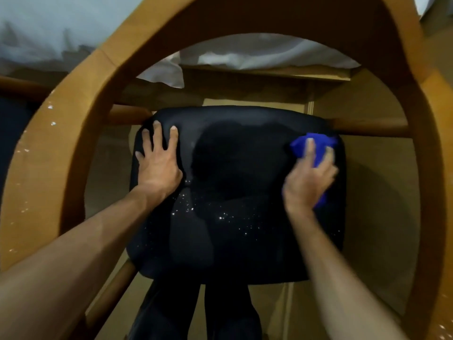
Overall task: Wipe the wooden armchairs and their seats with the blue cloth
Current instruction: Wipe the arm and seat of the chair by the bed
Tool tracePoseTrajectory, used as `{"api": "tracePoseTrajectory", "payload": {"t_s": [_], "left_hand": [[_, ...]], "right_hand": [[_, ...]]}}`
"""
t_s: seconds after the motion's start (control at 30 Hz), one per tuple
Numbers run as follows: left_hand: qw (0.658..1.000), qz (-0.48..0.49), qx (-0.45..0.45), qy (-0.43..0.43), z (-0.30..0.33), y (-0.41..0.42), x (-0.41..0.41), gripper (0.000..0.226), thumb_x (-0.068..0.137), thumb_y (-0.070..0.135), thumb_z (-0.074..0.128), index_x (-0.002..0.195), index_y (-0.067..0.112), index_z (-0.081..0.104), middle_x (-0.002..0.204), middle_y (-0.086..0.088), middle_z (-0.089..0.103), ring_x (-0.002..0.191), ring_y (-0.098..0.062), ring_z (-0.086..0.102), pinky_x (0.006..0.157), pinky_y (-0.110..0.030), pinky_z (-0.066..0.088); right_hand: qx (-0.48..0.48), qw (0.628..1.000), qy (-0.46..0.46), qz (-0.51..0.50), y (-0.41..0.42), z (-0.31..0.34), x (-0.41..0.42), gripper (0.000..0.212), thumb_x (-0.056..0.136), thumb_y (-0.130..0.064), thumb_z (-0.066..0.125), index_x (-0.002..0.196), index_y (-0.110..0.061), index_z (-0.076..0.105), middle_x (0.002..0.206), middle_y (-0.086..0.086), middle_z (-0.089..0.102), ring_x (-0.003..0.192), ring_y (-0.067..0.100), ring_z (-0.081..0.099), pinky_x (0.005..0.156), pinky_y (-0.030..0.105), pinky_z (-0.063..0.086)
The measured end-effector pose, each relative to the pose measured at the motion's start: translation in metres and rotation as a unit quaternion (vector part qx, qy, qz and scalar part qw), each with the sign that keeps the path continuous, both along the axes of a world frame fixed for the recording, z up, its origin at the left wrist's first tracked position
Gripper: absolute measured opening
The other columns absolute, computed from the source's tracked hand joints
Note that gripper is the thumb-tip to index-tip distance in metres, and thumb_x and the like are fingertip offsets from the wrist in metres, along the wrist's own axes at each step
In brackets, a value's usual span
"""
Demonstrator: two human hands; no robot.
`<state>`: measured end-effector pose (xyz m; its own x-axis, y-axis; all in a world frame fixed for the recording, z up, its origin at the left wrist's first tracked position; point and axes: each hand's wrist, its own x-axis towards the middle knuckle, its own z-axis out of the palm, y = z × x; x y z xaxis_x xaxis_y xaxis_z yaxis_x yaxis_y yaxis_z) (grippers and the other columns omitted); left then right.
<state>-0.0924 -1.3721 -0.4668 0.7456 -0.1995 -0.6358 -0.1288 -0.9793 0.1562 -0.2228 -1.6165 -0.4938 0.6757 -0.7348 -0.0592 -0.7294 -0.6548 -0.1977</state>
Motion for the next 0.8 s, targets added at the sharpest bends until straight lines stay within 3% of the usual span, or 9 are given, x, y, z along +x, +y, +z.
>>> {"api": "tracePoseTrajectory", "payload": {"t_s": [0.1,0.17,0.3,0.37,0.4,0.5,0.6,0.7,0.8], "left_hand": [[1.000,0.005,-0.001,0.001,0.002,0.000,0.001,0.091,0.084,0.002,0.055,0.153,0.025,0.001,0.159,-0.006,-0.018,0.145,-0.034,-0.014,0.115,-0.060,0.009],[1.000,0.002,-0.002,0.008,0.004,0.001,0.004,0.090,0.084,0.003,0.057,0.153,0.025,0.003,0.159,-0.005,-0.017,0.145,-0.033,-0.013,0.114,-0.060,0.011],[1.000,-0.019,0.001,0.005,0.008,0.007,0.008,0.082,0.088,0.006,0.053,0.152,0.026,0.006,0.159,-0.006,-0.013,0.146,-0.033,-0.008,0.111,-0.061,0.022],[1.000,-0.020,0.003,0.008,0.009,0.006,0.008,0.079,0.090,0.007,0.051,0.152,0.027,0.006,0.159,-0.005,-0.013,0.146,-0.033,-0.008,0.111,-0.060,0.023],[1.000,-0.019,0.003,0.009,0.009,0.006,0.008,0.079,0.091,0.007,0.050,0.152,0.028,0.005,0.159,-0.005,-0.013,0.146,-0.033,-0.008,0.111,-0.060,0.023],[1.000,-0.019,0.001,0.008,0.009,0.007,0.008,0.080,0.090,0.006,0.050,0.152,0.028,0.005,0.159,-0.005,-0.012,0.146,-0.033,-0.007,0.111,-0.059,0.024],[1.000,-0.013,-0.001,0.003,0.007,0.006,0.006,0.082,0.088,0.005,0.051,0.152,0.028,0.005,0.159,-0.005,-0.013,0.146,-0.033,-0.009,0.112,-0.060,0.022],[1.000,-0.008,-0.006,0.004,0.006,0.005,0.004,0.084,0.087,0.003,0.052,0.152,0.028,0.005,0.159,-0.004,-0.015,0.146,-0.033,-0.010,0.113,-0.060,0.018],[1.000,-0.012,-0.008,0.009,0.007,0.007,0.006,0.083,0.089,0.003,0.050,0.152,0.028,0.003,0.159,-0.004,-0.015,0.146,-0.033,-0.010,0.114,-0.059,0.017]], "right_hand": [[-0.013,0.978,-0.060,0.202,0.107,-0.010,0.004,0.055,0.082,-0.004,0.061,0.133,-0.023,0.049,0.136,0.020,0.048,0.100,0.038,0.049,0.070,0.041,0.046],[0.024,0.926,-0.036,0.375,0.170,-0.004,-0.021,0.048,0.087,-0.008,0.049,0.131,-0.028,0.053,0.142,0.014,0.043,0.106,0.032,0.047,0.071,0.039,0.045],[0.075,0.851,-0.068,0.516,0.157,-0.003,-0.050,0.038,0.100,-0.012,0.036,0.117,-0.031,0.065,0.141,0.004,0.051,0.110,0.027,0.054,0.077,0.037,0.047],[0.060,0.852,-0.081,0.514,0.099,-0.011,-0.045,0.036,0.097,-0.009,0.043,0.122,-0.027,0.061,0.139,0.010,0.052,0.112,0.033,0.054,0.079,0.039,0.048],[0.045,0.876,-0.088,0.473,0.064,-0.014,-0.041,0.039,0.093,-0.007,0.047,0.125,-0.025,0.057,0.138,0.014,0.052,0.113,0.036,0.054,0.081,0.042,0.049],[-0.004,0.969,-0.060,0.238,-0.036,-0.008,-0.020,0.049,0.089,-0.003,0.047,0.134,-0.022,0.050,0.141,0.021,0.046,0.119,0.043,0.048,0.090,0.055,0.045],[0.002,0.998,-0.028,0.048,-0.045,-0.002,-0.009,0.047,0.093,-0.010,0.047,0.139,-0.020,0.048,0.144,0.024,0.039,0.124,0.043,0.041,0.097,0.054,0.038],[-0.021,0.979,-0.052,0.198,0.044,-0.005,-0.045,0.050,0.086,-0.004,0.050,0.134,-0.019,0.052,0.140,0.023,0.045,0.116,0.043,0.047,0.081,0.050,0.047],[0.060,0.902,-0.022,0.426,0.148,0.003,-0.134,0.048,0.086,-0.012,0.050,0.131,-0.028,0.050,0.152,0.011,0.029,0.122,0.033,0.045,0.083,0.039,0.045]]}}
